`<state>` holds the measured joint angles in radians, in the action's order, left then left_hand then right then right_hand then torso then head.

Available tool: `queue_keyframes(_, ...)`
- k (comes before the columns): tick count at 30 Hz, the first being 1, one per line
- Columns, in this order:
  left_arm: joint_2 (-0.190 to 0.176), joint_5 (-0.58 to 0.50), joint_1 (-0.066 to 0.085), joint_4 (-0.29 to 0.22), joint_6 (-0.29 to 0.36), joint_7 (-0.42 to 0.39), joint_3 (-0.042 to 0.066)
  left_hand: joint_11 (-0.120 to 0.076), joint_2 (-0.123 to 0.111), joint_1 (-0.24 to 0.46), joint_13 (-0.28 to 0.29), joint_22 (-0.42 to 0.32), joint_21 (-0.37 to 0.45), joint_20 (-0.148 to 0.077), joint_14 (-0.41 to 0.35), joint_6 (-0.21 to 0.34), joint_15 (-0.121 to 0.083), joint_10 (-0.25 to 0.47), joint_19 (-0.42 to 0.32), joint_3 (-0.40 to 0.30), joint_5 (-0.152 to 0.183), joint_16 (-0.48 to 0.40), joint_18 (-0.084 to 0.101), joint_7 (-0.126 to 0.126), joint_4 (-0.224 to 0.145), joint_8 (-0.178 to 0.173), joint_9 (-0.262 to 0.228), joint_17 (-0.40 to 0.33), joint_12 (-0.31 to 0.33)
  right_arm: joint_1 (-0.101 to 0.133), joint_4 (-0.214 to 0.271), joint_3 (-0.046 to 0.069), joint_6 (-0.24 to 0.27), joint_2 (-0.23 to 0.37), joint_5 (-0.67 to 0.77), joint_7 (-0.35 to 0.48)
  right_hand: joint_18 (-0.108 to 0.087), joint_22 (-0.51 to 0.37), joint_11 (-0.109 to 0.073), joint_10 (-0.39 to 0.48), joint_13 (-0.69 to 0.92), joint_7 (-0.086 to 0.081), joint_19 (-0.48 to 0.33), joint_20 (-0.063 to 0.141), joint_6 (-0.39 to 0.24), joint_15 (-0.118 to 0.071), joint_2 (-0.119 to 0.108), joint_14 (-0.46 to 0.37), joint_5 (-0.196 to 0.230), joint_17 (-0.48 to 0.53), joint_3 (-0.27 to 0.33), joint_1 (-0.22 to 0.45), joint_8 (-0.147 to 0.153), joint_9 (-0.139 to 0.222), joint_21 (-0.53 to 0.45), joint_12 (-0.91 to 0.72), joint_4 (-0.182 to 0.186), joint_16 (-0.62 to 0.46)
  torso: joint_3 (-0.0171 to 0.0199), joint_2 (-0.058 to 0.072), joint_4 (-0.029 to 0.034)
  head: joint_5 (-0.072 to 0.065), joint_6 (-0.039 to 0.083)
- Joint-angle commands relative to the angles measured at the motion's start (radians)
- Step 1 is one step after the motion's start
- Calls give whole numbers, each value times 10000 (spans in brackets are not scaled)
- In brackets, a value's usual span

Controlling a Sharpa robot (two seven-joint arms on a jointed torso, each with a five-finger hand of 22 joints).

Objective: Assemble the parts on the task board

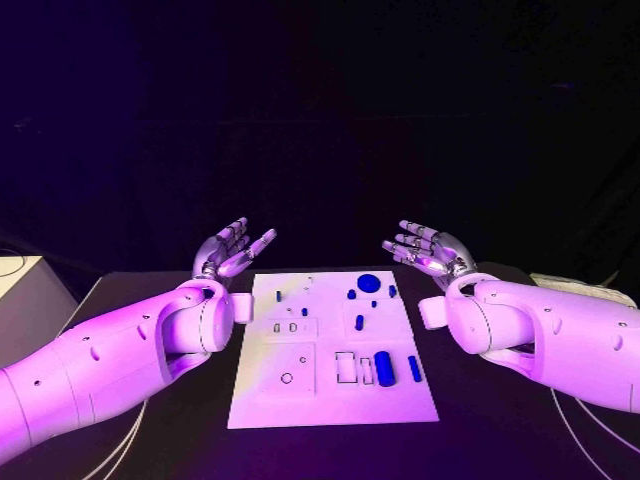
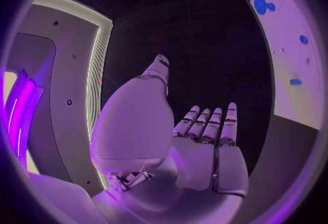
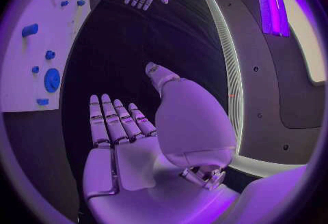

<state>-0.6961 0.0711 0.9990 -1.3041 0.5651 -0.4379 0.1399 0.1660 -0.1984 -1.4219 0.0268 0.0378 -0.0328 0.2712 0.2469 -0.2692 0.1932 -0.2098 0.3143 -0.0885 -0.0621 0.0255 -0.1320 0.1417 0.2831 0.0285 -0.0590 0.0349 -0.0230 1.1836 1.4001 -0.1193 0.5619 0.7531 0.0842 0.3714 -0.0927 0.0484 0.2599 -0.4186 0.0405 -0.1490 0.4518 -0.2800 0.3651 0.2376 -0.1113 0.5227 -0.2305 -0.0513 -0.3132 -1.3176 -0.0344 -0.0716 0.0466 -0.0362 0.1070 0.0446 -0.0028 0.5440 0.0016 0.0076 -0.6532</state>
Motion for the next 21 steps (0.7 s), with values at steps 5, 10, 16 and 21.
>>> queue_keyframes(5, 126, 696, -54, 305, -1461, 416, 143, 733, 738, -542, 207, 186, -388, 209, 2272, -1626, 332, -2201, 1334, -741, 30, 576, -73, 1276, 112, 467, -286, 346, -386, 228, -315, -192, -1852, -73, 973, -938, -530, 215, -105, -2309, 161, -1438, 2085, -81, 1902, -234, -57, 3103, 56, -362, -531, -988, -454, -268, 508, -273, -398, 596, 0, 0, 2, 0, -1)
queue_keyframes(10, -207, 1055, -57, 100, -2069, 591, 156, 621, 954, -693, 397, 459, -1237, 187, 5570, -4553, 59, -6090, 4415, -1180, 55, 1278, -352, 1159, 7, 1315, -814, 779, -802, 459, -1104, -194, -1219, -203, 4563, -757, -919, 312, -496, -4895, 243, -1081, 3788, -13, 4517, -682, -234, 4499, 105, -505, -1131, -1046, -1056, -642, 1018, -436, -779, 965, 9, 167, 46, -122, -225)
queue_keyframes(16, -481, 1504, -51, -269, -2303, 680, 237, -1, 839, -1042, 447, 684, -2217, -411, 7898, -6232, -707, -8312, 6628, -1717, 49, 2230, -541, 754, -122, 1851, -1046, 1642, -964, 651, -1578, -188, -1197, -390, 6997, -1000, -916, 381, -920, -6293, 241, -744, 5283, 551, 5672, -1238, -558, 6068, 94, -691, -1900, -869, -1314, -718, 1529, -385, -982, 1387, 7, 360, 141, -248, -194)
queue_keyframes(21, -784, 1656, -49, -788, -2400, 782, 386, -368, 580, -1233, 463, 1040, -3051, -987, 9131, -6841, -1193, -9375, 7731, -2400, 44, 3126, -519, 509, -229, 2069, -1209, 2674, -848, 846, -1927, -181, -1364, -574, 8805, -1397, -890, 847, -1248, -7139, 252, -500, 6707, 1212, 6222, -1815, -634, 7670, 159, -1169, -1783, -865, -1457, -771, 2529, -347, -1206, 2045, -45, 580, 284, -443, -158)
